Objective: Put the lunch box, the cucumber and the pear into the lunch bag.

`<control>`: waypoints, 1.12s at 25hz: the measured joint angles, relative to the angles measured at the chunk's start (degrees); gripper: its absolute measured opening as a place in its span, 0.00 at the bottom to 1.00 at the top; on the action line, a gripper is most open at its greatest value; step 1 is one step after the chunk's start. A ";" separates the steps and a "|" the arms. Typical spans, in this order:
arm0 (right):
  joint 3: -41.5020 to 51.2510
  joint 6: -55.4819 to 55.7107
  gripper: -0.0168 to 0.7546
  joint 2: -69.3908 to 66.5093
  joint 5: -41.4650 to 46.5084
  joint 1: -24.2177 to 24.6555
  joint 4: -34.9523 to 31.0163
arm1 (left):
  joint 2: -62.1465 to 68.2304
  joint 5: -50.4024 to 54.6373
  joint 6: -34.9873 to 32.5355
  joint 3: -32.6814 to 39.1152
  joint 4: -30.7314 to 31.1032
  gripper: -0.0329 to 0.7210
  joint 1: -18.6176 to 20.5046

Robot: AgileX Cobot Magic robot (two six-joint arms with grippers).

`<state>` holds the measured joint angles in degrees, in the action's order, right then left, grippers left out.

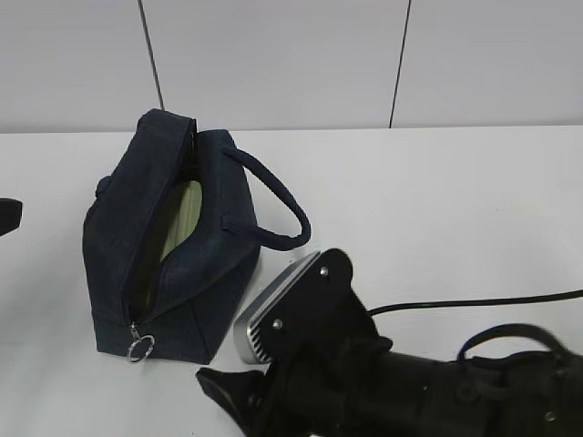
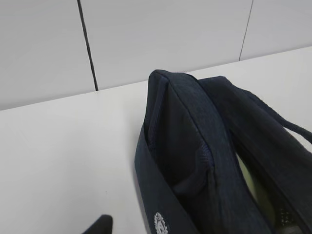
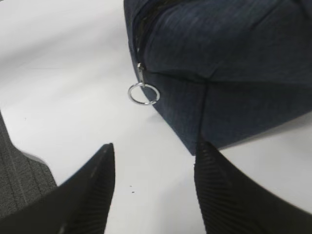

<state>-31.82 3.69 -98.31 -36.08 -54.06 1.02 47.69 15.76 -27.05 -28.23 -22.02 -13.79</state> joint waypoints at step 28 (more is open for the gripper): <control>-14.85 10.57 0.79 -18.48 -4.88 0.00 9.20 | -0.04 -0.93 -0.10 0.00 -0.24 0.50 0.00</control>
<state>-46.67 14.26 -116.79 -40.96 -54.06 10.21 47.65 14.83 -27.15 -28.23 -22.26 -13.79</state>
